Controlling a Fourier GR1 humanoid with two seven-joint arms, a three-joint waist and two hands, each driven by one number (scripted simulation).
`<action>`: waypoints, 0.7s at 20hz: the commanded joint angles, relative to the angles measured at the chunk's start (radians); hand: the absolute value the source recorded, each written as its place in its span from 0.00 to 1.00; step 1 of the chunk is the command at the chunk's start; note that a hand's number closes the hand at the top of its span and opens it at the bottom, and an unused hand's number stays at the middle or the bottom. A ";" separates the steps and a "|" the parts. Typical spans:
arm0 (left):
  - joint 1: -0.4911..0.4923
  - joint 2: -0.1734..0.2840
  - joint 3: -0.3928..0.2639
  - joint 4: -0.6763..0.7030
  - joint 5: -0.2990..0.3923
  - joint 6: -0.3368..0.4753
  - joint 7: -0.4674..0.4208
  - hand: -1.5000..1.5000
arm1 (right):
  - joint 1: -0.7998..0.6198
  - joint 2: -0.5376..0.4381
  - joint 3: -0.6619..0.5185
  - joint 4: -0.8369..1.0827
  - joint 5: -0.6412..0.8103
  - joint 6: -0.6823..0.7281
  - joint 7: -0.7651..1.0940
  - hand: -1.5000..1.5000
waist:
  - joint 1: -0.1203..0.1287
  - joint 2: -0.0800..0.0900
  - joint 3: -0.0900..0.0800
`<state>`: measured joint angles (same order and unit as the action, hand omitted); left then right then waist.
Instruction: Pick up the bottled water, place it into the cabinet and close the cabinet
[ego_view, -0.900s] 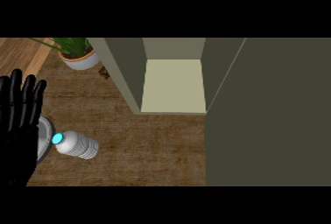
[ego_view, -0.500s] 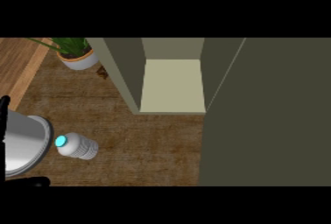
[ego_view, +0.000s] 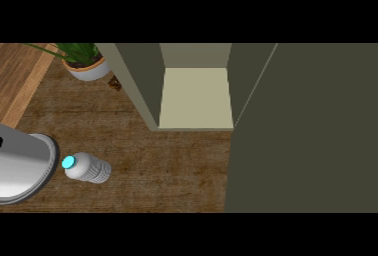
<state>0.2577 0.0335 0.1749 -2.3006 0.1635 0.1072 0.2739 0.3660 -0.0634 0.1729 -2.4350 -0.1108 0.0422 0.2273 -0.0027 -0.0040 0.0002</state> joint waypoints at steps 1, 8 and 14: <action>0.083 -0.028 0.017 -0.060 0.006 0.003 0.019 0.00 | 0.165 -0.005 0.019 -0.083 -0.026 0.048 -0.044 0.00 | -0.002 0.000 0.000; 0.153 -0.033 -0.103 -0.096 -0.094 0.044 0.046 0.00 | 0.204 -0.002 0.086 -0.128 0.035 0.041 -0.034 0.00 | 0.001 0.001 0.000; 0.159 -0.033 -0.039 0.095 -0.067 0.058 -0.166 0.00 | 0.326 -0.002 0.103 -0.153 0.025 0.062 -0.105 0.00 | -0.004 0.000 -0.001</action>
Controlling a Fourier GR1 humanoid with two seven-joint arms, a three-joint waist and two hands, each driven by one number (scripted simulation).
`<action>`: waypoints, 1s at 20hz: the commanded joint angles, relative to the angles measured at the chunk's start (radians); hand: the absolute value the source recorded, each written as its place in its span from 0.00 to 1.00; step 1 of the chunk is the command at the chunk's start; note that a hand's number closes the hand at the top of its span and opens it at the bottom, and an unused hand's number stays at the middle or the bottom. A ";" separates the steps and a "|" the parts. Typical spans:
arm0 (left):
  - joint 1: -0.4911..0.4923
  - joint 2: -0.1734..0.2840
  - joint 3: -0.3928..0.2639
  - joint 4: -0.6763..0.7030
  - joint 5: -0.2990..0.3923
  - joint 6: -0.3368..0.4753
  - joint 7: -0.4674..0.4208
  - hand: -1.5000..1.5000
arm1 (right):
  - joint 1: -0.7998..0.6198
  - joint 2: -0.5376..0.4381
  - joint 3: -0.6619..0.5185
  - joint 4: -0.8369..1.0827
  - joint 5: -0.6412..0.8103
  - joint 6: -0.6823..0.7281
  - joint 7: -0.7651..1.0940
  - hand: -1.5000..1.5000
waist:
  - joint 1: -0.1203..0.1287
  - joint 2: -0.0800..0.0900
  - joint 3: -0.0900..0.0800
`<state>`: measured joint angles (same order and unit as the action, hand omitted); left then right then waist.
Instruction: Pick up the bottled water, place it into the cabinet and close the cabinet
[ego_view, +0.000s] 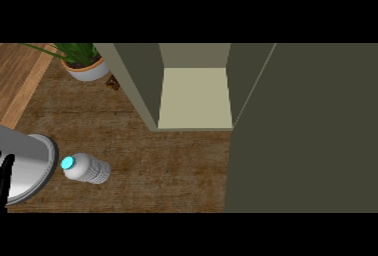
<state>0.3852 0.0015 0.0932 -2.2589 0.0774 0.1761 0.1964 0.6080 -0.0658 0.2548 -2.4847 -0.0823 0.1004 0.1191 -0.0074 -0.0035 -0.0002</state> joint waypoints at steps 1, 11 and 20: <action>0.026 -0.001 -0.020 0.025 -0.012 0.051 -0.033 0.00 | 0.125 0.015 0.071 -0.081 0.051 0.008 -0.058 0.00 | -0.003 -0.001 0.000; -0.067 0.018 0.119 0.396 0.055 -0.027 -0.226 0.00 | 0.211 -0.032 0.028 -0.116 0.020 0.047 -0.140 0.00 | -0.008 0.001 0.000; -0.151 0.012 0.207 0.767 0.116 -0.065 -0.488 0.00 | 0.315 -0.041 0.102 -0.130 0.062 0.042 -0.191 0.00 | -0.011 0.000 -0.001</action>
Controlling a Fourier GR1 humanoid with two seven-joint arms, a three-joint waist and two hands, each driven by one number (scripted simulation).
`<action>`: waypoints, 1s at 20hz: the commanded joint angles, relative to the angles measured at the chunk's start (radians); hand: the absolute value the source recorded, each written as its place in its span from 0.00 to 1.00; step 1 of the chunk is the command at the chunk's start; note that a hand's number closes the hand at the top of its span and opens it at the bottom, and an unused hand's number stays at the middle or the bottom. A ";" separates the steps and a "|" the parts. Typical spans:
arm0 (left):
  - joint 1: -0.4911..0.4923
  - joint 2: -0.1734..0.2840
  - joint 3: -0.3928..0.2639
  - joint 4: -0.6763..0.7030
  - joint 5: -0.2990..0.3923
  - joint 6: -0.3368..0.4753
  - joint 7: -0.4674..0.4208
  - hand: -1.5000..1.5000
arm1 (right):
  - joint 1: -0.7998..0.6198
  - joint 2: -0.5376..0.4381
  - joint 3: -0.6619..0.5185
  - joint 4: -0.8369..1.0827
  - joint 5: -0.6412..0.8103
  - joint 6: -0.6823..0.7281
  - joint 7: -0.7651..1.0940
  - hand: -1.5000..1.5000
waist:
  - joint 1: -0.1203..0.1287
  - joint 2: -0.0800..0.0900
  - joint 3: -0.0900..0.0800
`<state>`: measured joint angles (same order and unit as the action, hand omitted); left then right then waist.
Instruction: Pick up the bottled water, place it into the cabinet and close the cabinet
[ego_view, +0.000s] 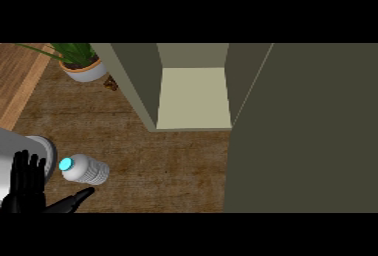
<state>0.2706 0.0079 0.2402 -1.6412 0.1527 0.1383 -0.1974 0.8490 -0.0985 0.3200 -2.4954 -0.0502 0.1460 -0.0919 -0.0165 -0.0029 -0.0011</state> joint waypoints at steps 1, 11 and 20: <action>-0.080 0.018 0.078 0.200 0.052 -0.035 -0.121 0.00 | 0.086 -0.023 0.036 -0.109 0.028 0.018 -0.023 0.00 | -0.005 -0.001 0.000; -0.175 0.026 0.133 0.586 0.060 -0.104 -0.373 0.00 | 0.200 -0.080 0.006 -0.155 -0.043 0.058 -0.101 0.00 | -0.010 0.000 -0.001; -0.270 0.063 0.138 0.854 0.109 -0.324 -0.535 0.00 | 0.175 -0.070 0.014 -0.118 -0.024 0.018 -0.099 0.00 | 0.001 0.003 -0.001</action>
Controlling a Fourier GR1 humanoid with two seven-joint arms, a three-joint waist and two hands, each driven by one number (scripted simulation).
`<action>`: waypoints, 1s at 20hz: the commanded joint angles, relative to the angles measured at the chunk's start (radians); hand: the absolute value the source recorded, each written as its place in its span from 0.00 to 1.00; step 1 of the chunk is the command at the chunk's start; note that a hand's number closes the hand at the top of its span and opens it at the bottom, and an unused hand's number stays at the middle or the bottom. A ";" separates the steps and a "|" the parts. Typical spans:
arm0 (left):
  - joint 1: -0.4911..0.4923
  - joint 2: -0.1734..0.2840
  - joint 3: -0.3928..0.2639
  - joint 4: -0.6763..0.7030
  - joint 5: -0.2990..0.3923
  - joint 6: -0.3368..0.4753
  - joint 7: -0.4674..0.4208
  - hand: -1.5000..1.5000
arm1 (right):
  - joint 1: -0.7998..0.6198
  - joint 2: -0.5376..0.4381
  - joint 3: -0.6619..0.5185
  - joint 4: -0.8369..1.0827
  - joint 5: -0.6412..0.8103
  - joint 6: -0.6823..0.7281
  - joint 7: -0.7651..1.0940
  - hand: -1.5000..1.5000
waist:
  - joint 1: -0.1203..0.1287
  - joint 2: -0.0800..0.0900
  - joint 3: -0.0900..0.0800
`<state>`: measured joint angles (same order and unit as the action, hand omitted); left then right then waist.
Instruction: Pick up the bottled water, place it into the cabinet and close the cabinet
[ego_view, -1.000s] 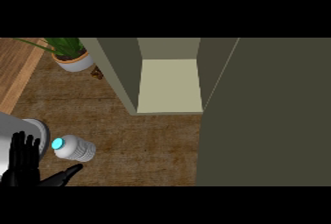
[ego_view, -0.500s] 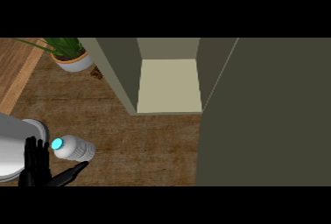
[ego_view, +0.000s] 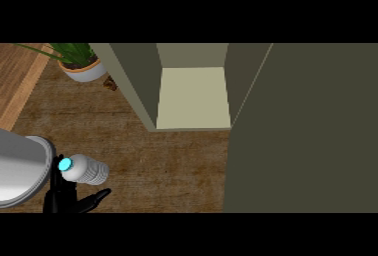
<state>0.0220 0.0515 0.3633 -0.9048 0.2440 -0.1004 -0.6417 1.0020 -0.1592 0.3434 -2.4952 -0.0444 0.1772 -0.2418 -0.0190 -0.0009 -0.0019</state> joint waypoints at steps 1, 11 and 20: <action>-0.098 0.008 0.018 0.178 0.012 -0.047 -0.072 0.00 | 0.018 -0.025 -0.025 -0.157 -0.051 -0.011 0.086 0.00 | 0.000 0.003 -0.001; -0.189 0.016 0.097 0.338 0.099 -0.112 -0.171 1.00 | 0.091 -0.039 0.024 -0.103 -0.001 0.001 -0.005 0.00 | -0.012 0.001 -0.001; -0.165 -0.017 0.001 0.312 0.029 -0.181 -0.229 1.00 | 0.055 -0.054 -0.025 -0.071 -0.024 0.008 -0.035 0.00 | -0.006 0.001 0.000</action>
<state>-0.1035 0.0626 0.4195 -0.6323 0.3128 -0.2423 -0.8544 1.0356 -0.1918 0.3446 -2.4840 -0.0357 0.1788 -0.3006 -0.0146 -0.0104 0.0288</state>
